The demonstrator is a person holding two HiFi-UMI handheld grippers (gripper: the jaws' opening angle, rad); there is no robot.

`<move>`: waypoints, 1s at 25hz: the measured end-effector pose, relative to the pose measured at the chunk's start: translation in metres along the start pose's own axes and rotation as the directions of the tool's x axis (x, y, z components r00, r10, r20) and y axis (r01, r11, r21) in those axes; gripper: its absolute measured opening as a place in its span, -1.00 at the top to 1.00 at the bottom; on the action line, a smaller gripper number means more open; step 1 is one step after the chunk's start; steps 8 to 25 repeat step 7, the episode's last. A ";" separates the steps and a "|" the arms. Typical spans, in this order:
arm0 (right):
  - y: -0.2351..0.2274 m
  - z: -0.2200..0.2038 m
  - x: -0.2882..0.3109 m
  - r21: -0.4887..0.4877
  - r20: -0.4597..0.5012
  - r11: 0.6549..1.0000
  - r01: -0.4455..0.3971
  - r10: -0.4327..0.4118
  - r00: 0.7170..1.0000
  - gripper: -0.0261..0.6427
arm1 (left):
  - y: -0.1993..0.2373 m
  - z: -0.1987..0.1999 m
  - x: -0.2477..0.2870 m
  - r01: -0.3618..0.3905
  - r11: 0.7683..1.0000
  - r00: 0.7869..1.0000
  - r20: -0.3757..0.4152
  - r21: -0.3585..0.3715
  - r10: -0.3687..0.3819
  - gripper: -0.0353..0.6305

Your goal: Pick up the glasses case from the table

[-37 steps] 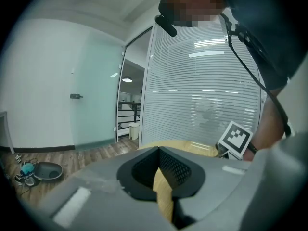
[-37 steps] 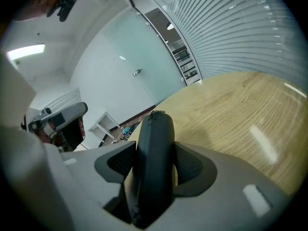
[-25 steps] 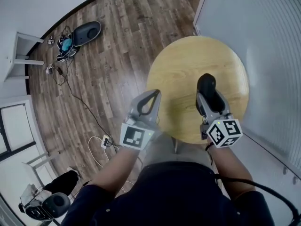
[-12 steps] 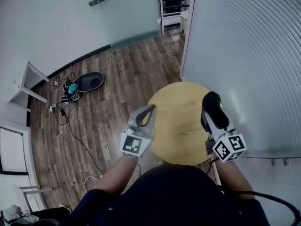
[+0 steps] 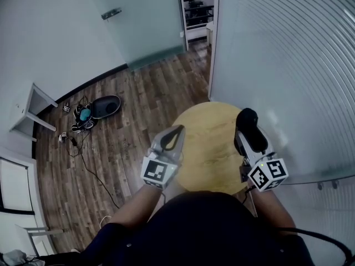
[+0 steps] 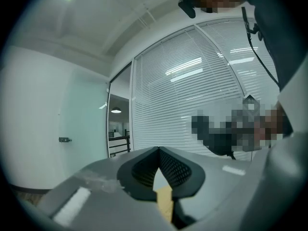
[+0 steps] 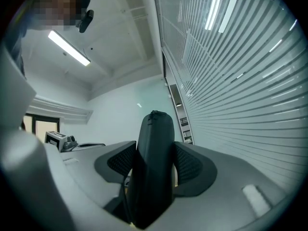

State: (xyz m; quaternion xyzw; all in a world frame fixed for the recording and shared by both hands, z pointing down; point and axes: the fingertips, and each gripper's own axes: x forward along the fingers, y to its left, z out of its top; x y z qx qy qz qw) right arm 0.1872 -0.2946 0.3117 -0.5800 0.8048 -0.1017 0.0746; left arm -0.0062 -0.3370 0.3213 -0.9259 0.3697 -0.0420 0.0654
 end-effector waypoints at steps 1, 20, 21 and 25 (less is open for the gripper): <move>0.002 0.001 -0.001 -0.003 0.005 1.000 -0.001 0.001 1.000 0.17 | -0.001 0.002 0.000 0.003 1.000 1.000 0.003 0.008 -0.003 0.88; 0.004 -0.008 -0.003 0.003 -0.001 1.000 -0.007 0.007 1.000 0.17 | -0.015 0.011 0.003 0.019 0.999 0.999 0.027 0.051 -0.021 0.88; 0.004 -0.008 -0.003 0.003 -0.001 1.000 -0.007 0.007 1.000 0.17 | -0.015 0.011 0.003 0.019 0.999 0.999 0.027 0.051 -0.021 0.88; 0.004 -0.008 -0.003 0.003 -0.001 1.000 -0.007 0.007 1.000 0.17 | -0.015 0.011 0.003 0.019 0.999 0.999 0.027 0.051 -0.021 0.88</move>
